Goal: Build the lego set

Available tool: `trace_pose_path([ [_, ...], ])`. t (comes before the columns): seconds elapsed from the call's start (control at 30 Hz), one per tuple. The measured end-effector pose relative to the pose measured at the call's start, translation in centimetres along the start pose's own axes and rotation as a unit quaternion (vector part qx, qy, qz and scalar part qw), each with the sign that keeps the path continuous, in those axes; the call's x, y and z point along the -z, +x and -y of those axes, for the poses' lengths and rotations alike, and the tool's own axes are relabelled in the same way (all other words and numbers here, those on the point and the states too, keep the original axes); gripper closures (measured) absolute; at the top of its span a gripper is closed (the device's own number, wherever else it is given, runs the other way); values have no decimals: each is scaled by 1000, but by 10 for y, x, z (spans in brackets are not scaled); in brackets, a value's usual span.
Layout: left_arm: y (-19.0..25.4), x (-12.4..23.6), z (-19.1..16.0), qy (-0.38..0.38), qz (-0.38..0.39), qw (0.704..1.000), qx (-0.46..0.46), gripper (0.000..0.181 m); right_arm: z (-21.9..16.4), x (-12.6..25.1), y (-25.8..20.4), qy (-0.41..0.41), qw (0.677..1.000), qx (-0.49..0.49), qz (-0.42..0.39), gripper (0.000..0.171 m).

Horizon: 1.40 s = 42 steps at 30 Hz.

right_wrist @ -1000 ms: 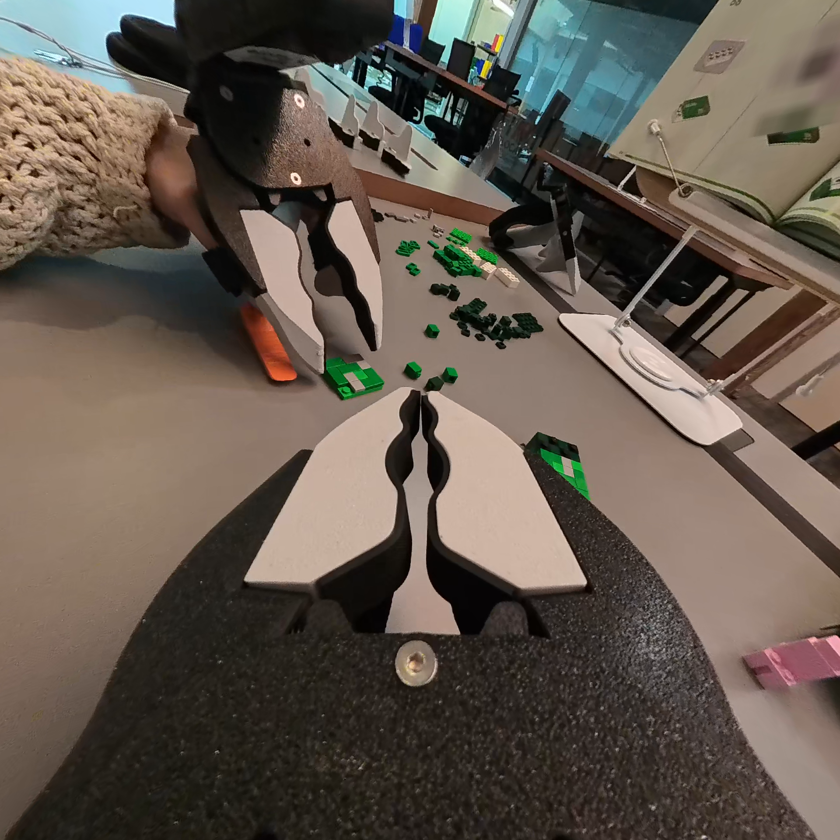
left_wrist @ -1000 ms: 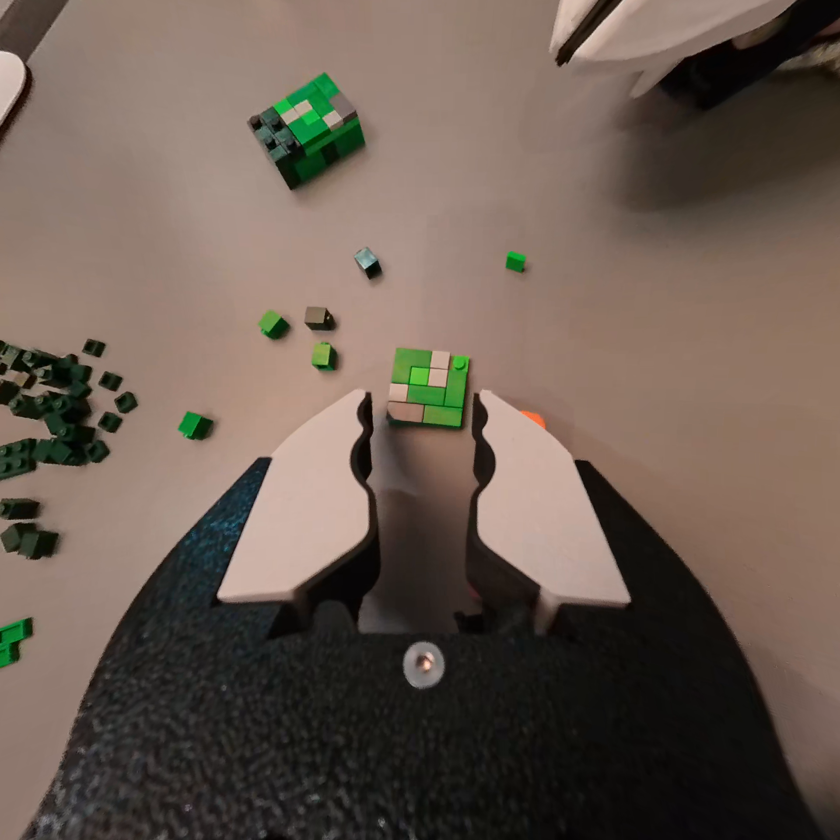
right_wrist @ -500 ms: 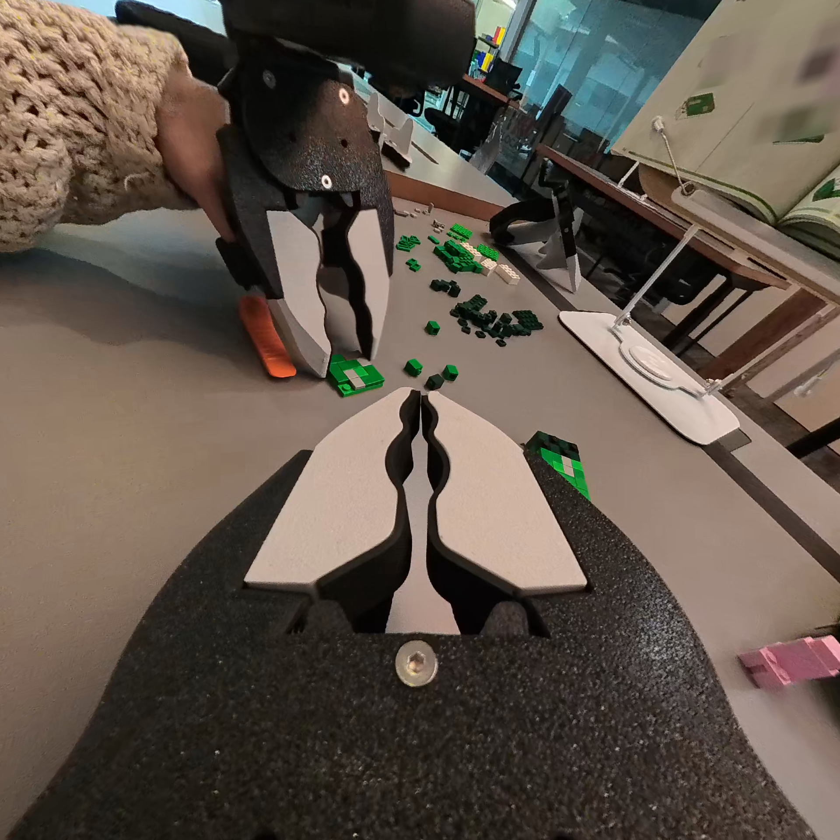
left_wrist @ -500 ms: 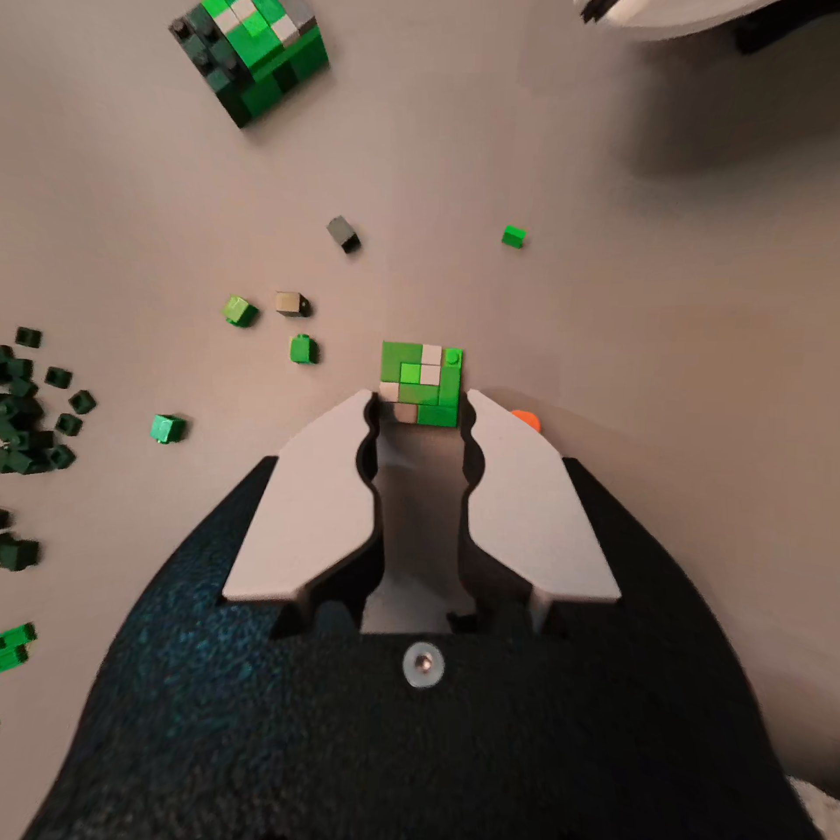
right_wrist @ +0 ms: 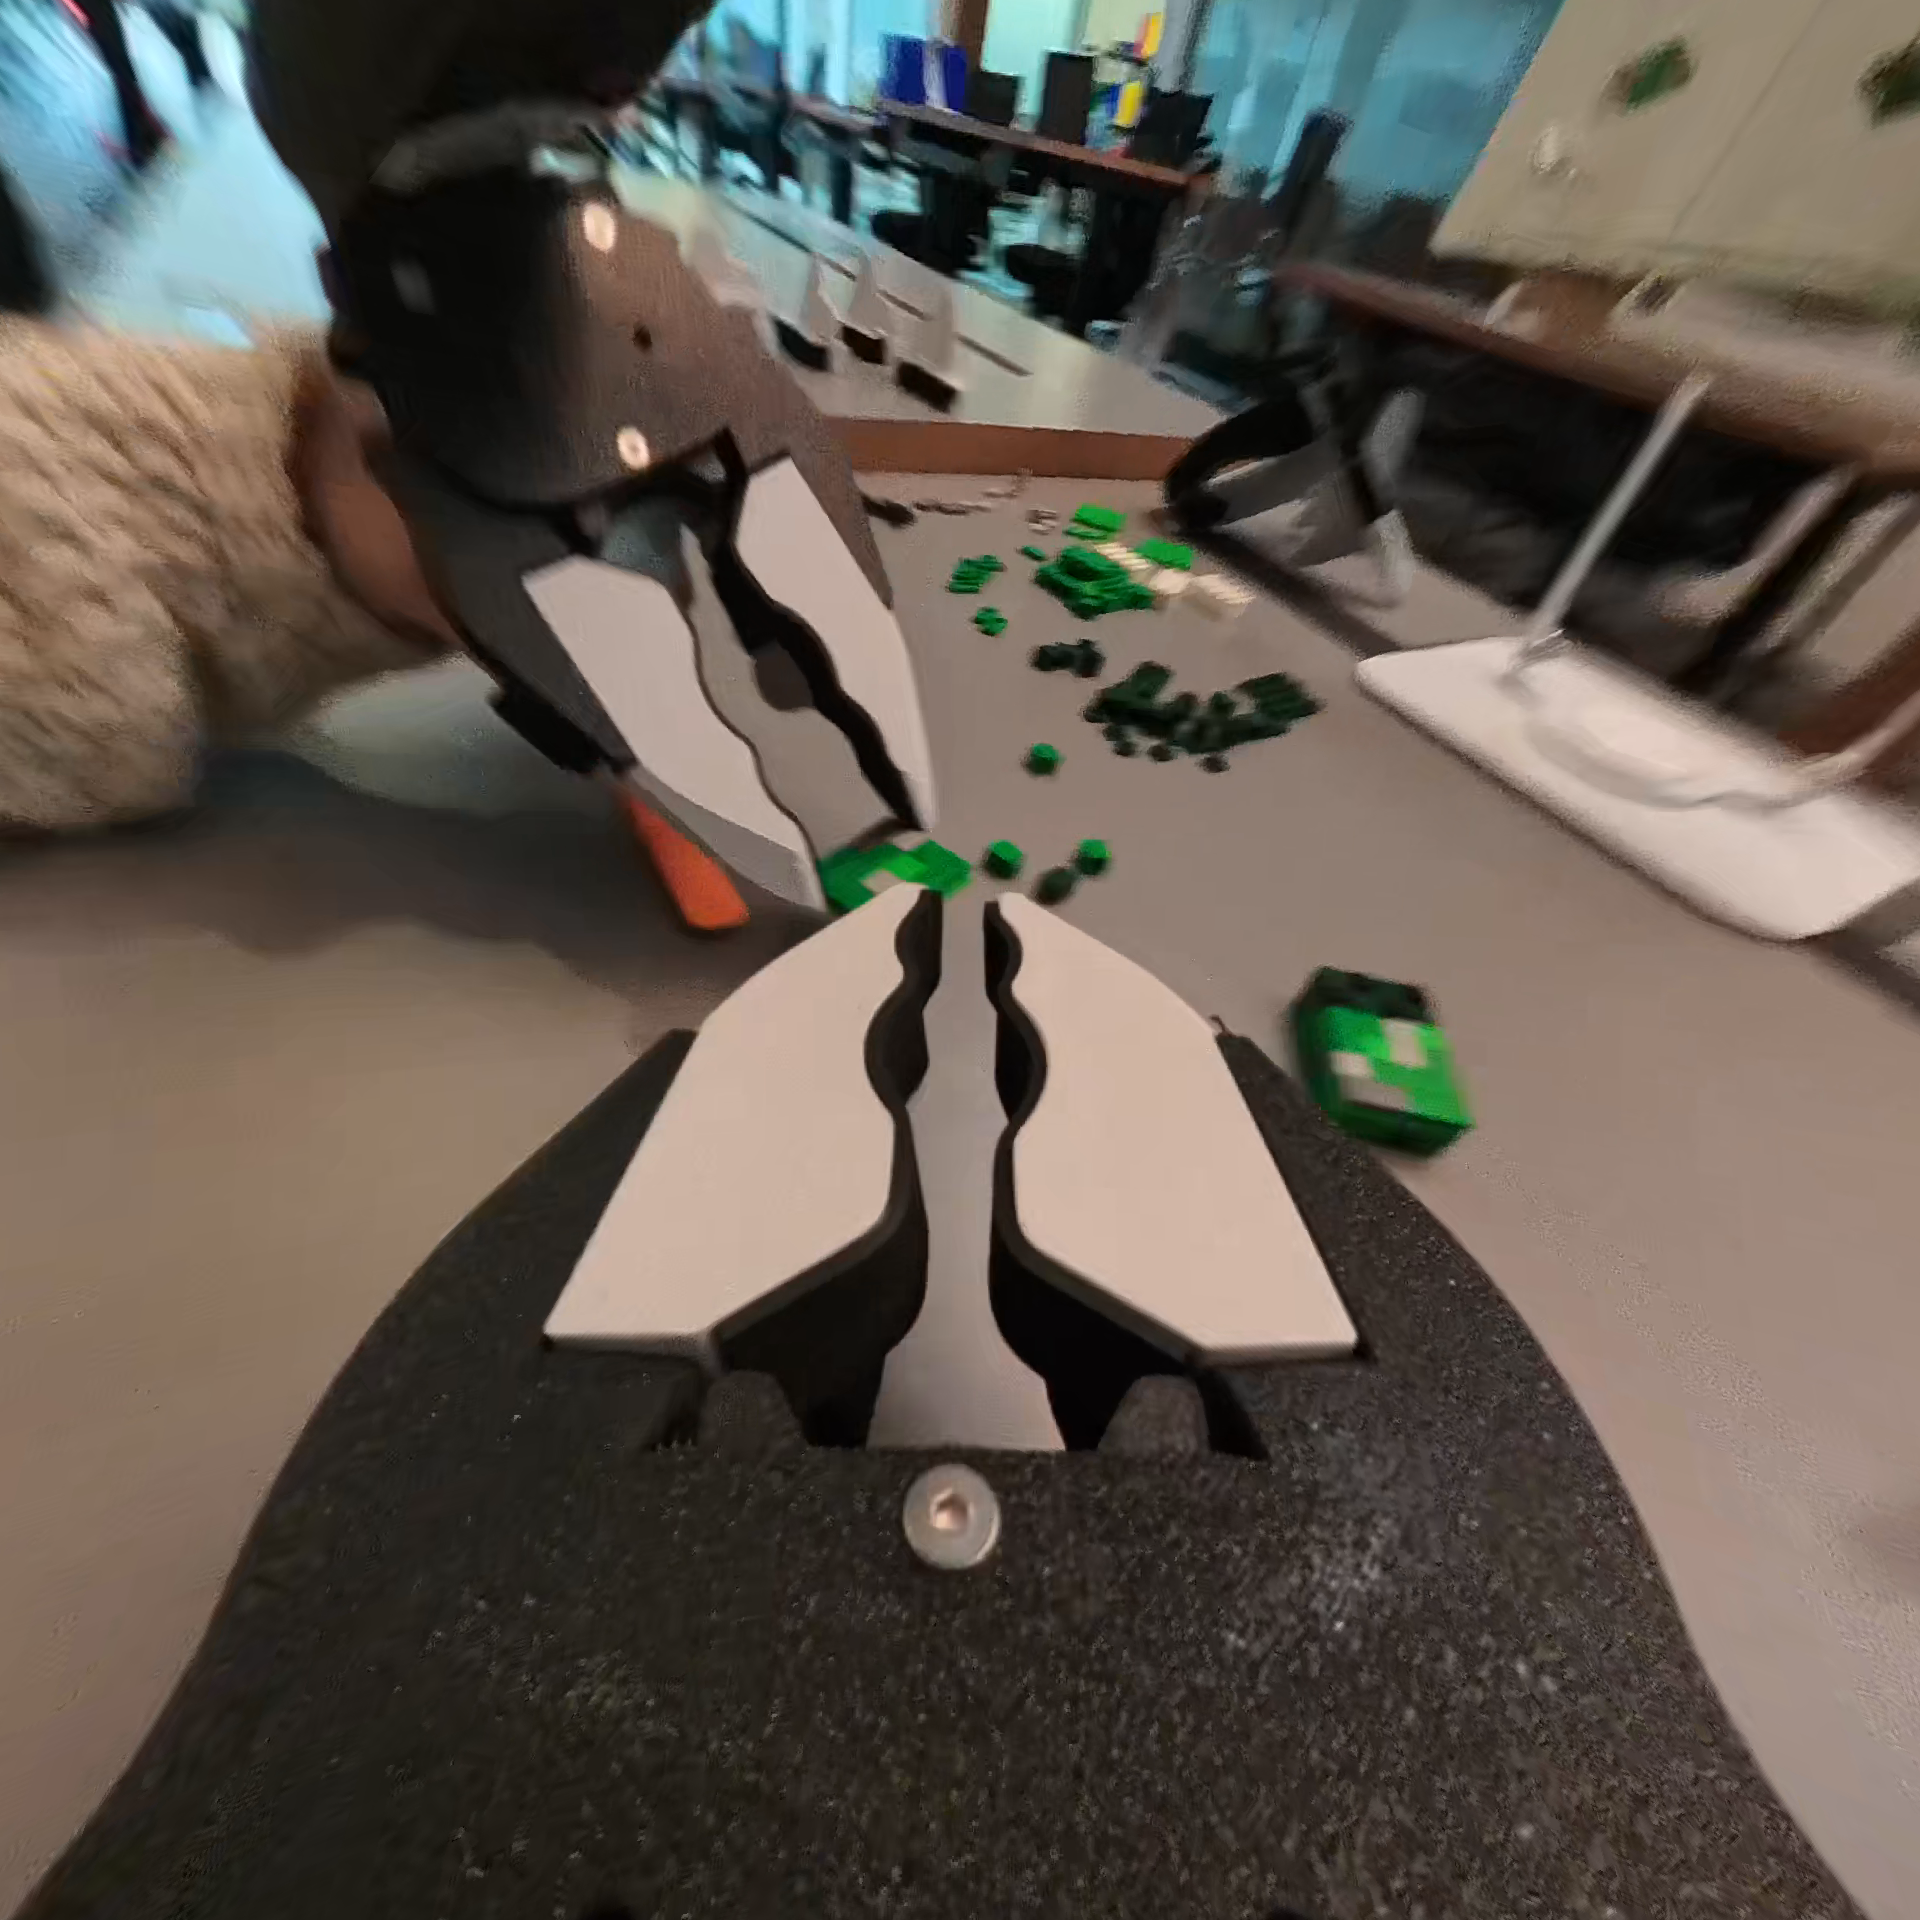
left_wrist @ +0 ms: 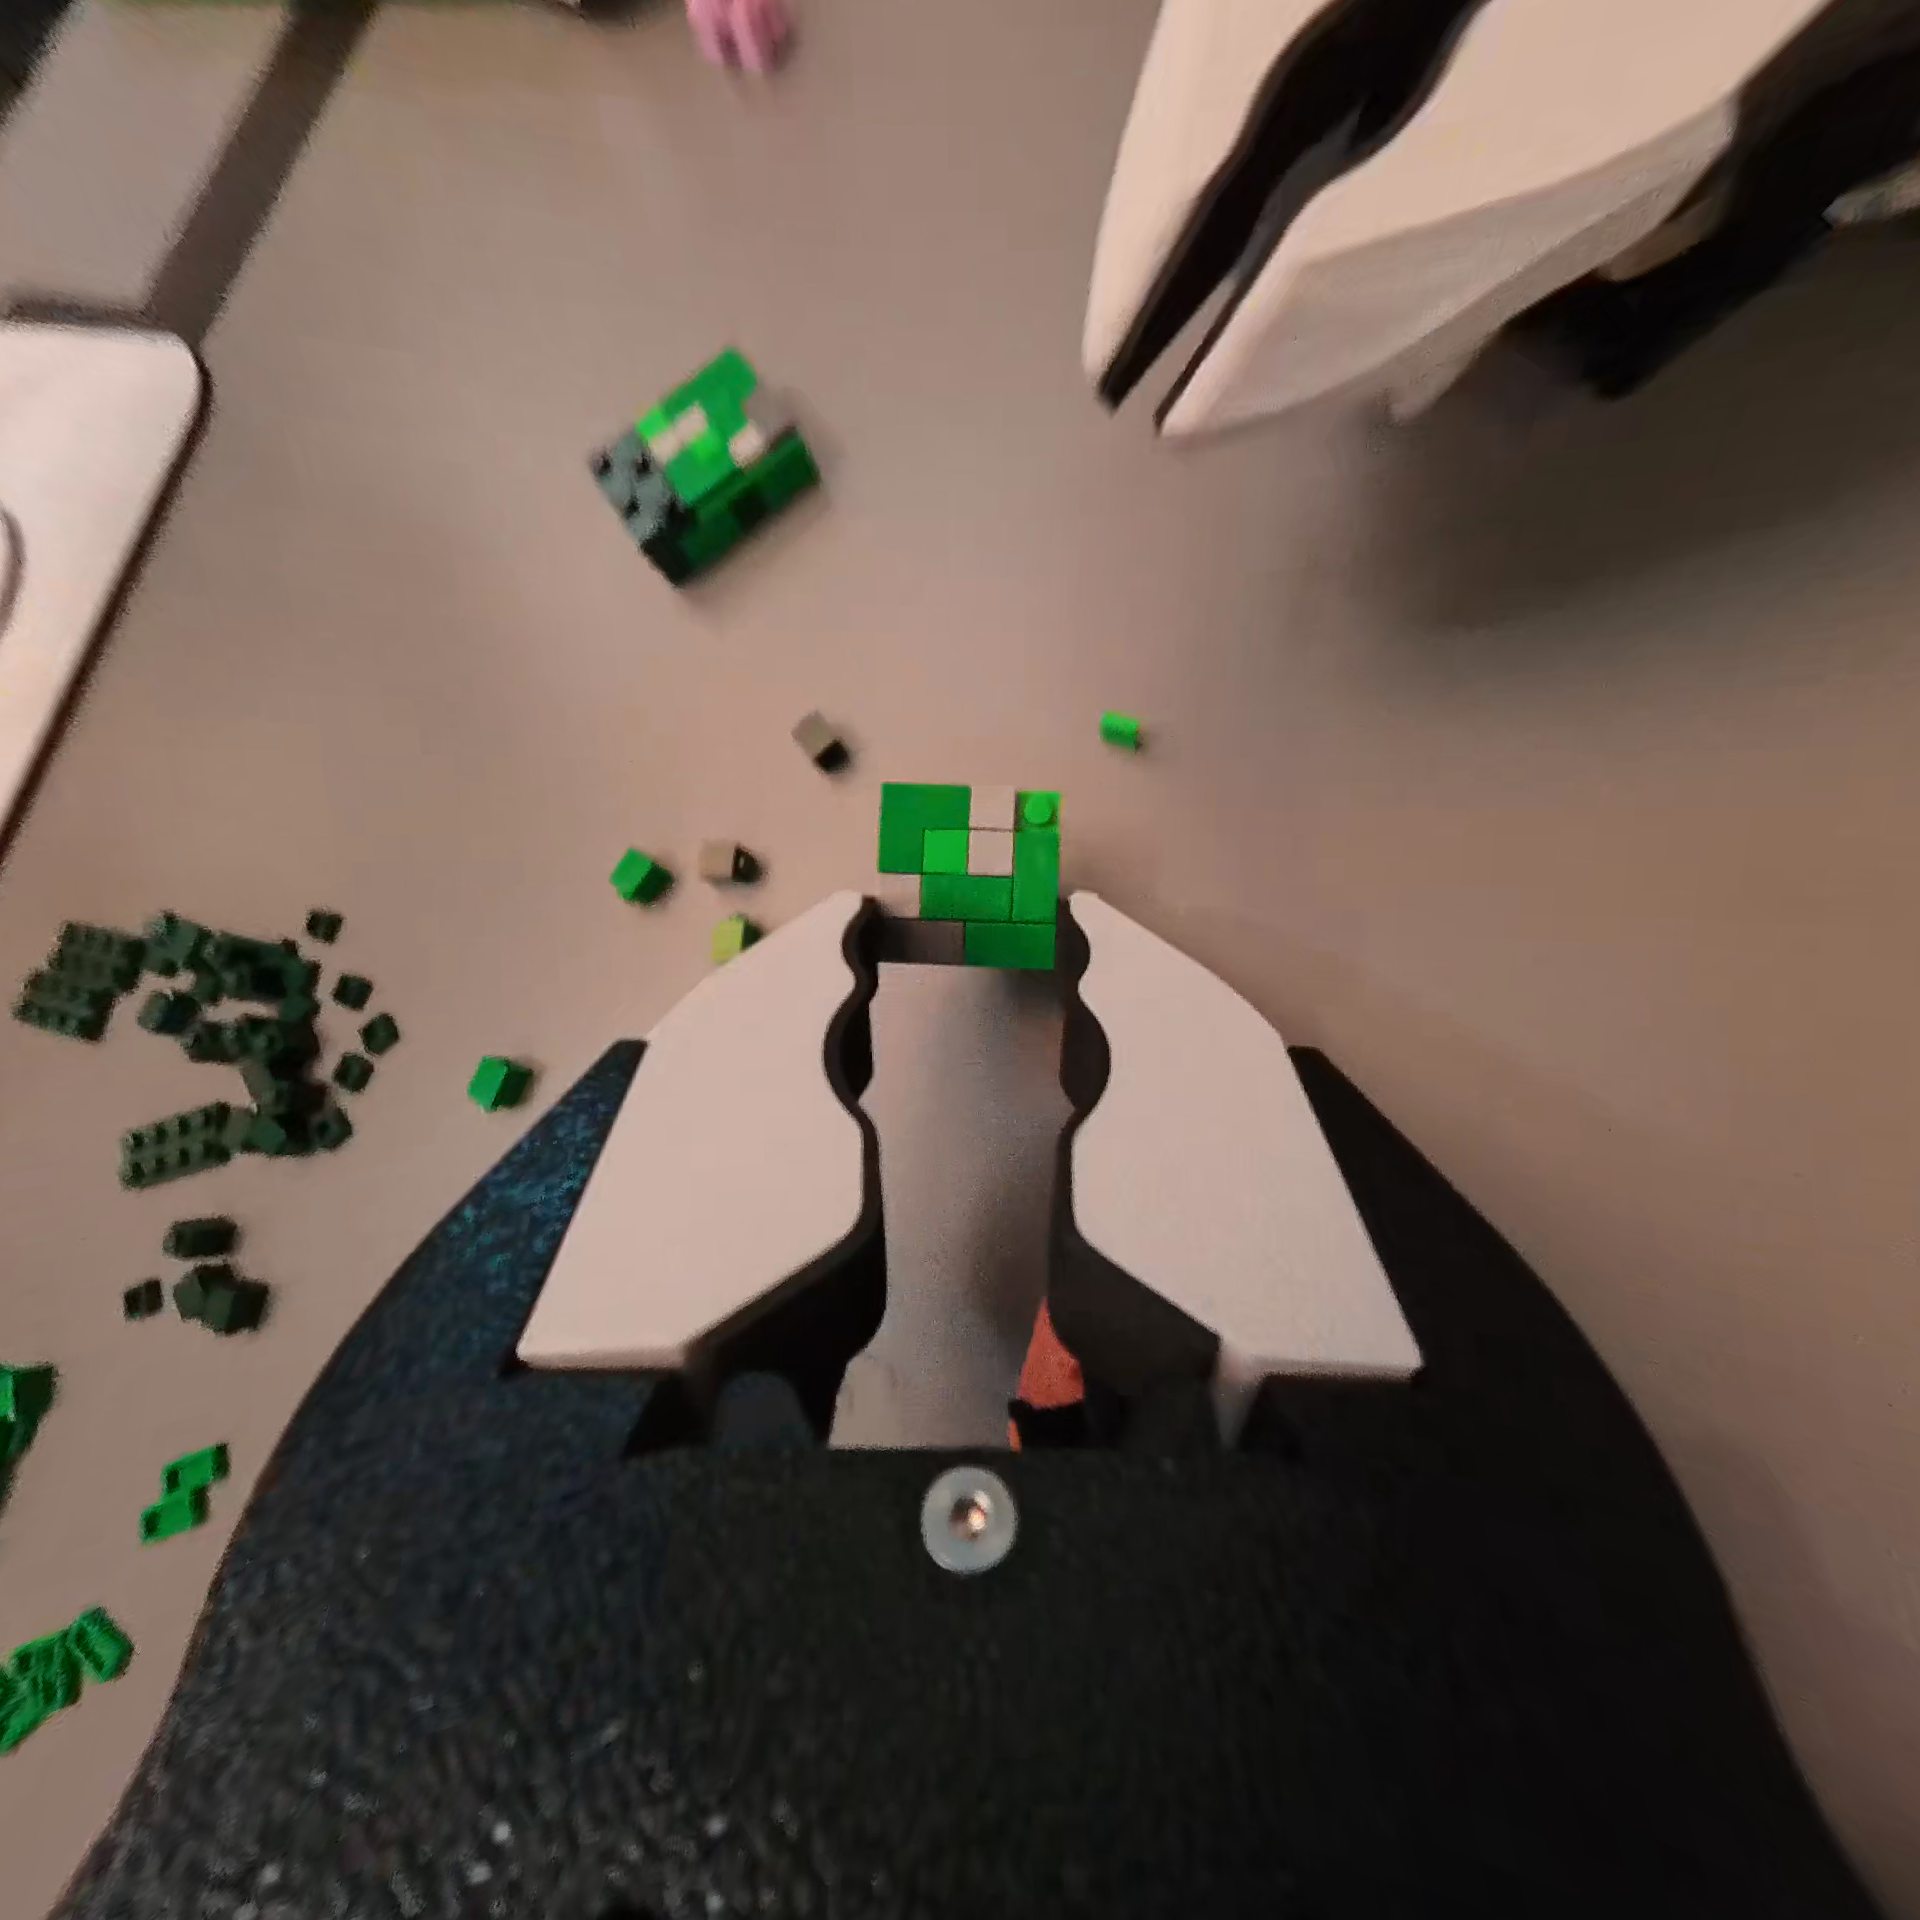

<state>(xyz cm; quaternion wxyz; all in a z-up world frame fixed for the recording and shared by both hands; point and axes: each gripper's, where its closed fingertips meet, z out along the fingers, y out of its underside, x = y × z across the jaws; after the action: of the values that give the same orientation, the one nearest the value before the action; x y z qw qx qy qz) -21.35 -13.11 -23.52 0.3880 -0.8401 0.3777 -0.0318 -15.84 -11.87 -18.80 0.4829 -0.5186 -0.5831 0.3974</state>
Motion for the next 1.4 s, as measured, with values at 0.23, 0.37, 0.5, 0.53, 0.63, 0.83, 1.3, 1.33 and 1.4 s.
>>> trace_pose_path([
  [0.23, 12, 9, 36, 79, 19, 994, -67, 149, 7, 4, -15, 15, 921, -335, 199, 130],
  [0.37, 23, 4, 49, 92, 11, 992, -89, 149, -3, 0, -12, -18, 917, -355, 182, 135],
  [0.5, 27, -4, 52, 91, 9, 991, -101, 149, -7, -2, -8, -27, 914, -368, 168, 147],
  [0.53, 27, -4, 52, 93, 9, 991, -100, 149, -7, -2, -8, -28, 911, -375, 172, 148],
  [0.63, 28, -4, 54, 108, 9, 990, -95, 149, -10, -2, -7, -34, 903, -391, 174, 146],
  [0.83, 29, 1, 59, 123, 21, 986, -110, 149, -12, -5, -12, -49, 899, -394, 183, 156],
  [1.3, 25, 13, 67, 229, 68, 967, -94, 115, -3, 6, -15, -11, 855, -450, 259, 165],
  [1.33, 27, 11, 67, 223, 76, 966, -110, 118, -3, 6, -17, -16, 851, -452, 268, 165],
  [1.4, 30, 7, 67, 208, 94, 963, -143, 122, -4, 6, -21, -28, 844, -455, 282, 165],
])
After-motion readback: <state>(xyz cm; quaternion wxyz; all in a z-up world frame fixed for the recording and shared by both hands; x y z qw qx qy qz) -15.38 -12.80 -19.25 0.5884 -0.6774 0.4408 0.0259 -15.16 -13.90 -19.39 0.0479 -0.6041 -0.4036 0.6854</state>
